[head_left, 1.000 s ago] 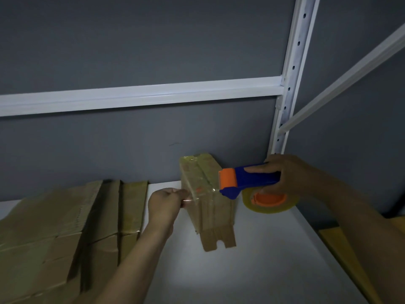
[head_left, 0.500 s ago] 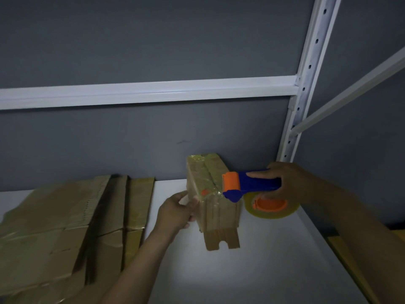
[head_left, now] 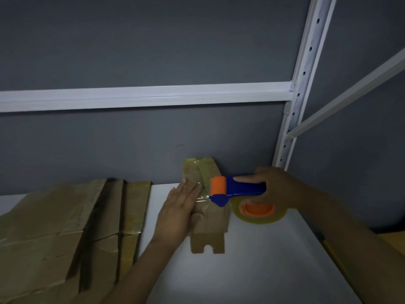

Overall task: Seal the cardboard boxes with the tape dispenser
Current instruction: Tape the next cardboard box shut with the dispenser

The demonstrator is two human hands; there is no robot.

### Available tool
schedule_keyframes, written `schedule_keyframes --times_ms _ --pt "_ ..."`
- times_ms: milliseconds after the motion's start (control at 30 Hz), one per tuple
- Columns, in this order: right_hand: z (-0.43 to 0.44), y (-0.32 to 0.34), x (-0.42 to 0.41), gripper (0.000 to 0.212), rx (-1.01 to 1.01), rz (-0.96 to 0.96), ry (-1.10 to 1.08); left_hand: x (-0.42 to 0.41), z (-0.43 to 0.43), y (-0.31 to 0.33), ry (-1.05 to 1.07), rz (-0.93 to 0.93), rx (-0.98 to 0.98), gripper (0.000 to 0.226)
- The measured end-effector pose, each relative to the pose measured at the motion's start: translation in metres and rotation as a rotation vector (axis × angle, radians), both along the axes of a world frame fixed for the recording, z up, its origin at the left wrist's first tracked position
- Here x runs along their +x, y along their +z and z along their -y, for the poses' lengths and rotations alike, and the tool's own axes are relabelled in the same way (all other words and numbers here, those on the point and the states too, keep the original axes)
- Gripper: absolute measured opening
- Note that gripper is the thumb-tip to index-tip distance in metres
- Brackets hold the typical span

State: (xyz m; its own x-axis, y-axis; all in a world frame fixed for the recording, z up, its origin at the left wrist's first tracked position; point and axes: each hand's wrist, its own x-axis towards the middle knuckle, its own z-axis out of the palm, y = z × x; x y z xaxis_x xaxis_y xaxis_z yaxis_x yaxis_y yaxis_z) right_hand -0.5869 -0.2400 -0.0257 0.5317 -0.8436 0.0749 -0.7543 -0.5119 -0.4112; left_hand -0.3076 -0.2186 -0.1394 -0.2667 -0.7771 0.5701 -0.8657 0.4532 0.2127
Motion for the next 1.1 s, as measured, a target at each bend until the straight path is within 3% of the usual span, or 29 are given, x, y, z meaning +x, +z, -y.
schedule_keyframes --times_ms 167,267,467,733,900,1100 --pt "-0.013 -0.005 0.035 0.063 -0.038 0.047 -0.017 0.032 0.004 0.002 -0.067 -0.009 -0.117 0.08" --pt "-0.021 -0.01 0.038 0.069 -0.032 0.028 -0.023 0.037 0.001 -0.001 -0.078 -0.058 -0.048 0.078" --pt "-0.032 -0.007 0.013 0.07 -0.007 -0.027 -0.025 0.035 -0.001 -0.004 -0.081 0.028 0.001 0.061" --pt "-0.034 -0.017 -0.001 0.066 -0.007 -0.13 -0.054 0.037 -0.006 0.0 -0.064 0.093 -0.035 0.072" --pt "-0.037 -0.034 0.023 0.068 0.007 -0.035 -0.071 0.032 -0.015 0.011 -0.026 0.309 -0.11 0.093" --pt "-0.045 -0.052 0.04 0.073 0.014 0.043 -0.045 0.032 -0.017 0.014 -0.031 0.321 -0.099 0.109"
